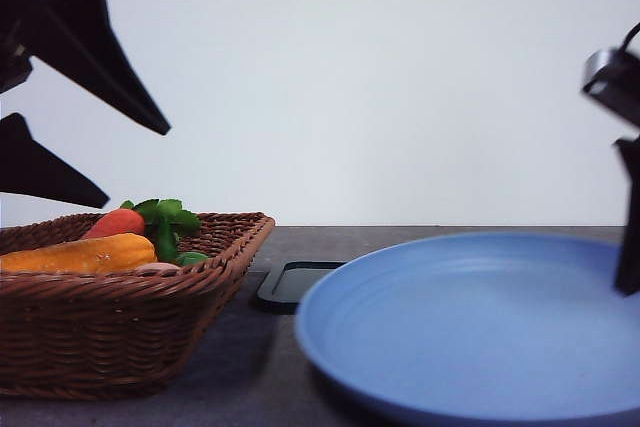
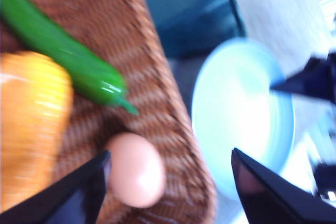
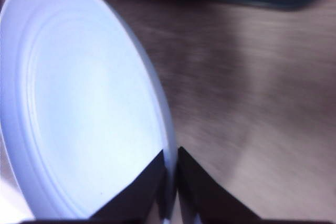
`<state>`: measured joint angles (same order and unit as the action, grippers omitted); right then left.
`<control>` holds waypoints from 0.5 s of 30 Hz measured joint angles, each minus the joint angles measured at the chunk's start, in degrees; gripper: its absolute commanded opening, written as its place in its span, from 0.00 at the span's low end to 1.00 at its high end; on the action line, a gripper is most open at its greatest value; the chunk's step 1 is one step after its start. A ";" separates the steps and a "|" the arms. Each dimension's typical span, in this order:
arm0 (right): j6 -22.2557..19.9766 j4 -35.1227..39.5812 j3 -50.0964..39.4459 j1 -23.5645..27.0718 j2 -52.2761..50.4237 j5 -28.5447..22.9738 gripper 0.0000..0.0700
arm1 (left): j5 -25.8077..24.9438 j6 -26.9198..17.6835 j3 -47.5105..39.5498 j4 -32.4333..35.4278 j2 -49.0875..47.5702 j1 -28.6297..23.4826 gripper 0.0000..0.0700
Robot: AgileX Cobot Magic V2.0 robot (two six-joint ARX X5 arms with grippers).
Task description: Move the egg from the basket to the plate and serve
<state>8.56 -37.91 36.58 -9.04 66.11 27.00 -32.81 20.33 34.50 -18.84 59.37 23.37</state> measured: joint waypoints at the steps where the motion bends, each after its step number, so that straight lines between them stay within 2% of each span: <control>1: 0.00 -0.50 0.00 0.52 -1.53 -0.44 0.00 | 0.68 0.01 0.14 -0.42 0.13 0.94 0.64; 8: 0.00 -2.18 0.00 4.16 -10.86 -0.75 0.00 | 8.12 0.03 0.99 -1.11 3.54 6.63 0.63; 12: 0.02 -3.06 0.00 5.58 -13.83 -0.78 0.00 | 11.78 -0.05 0.99 -1.10 6.80 7.41 0.63; 15: 0.00 -3.90 0.00 6.12 -14.87 -0.76 0.00 | 12.10 -0.29 0.99 -0.63 9.20 7.41 0.63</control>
<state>8.56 -41.81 36.58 -2.92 51.23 26.24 -20.71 20.04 35.48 -19.47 68.57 30.79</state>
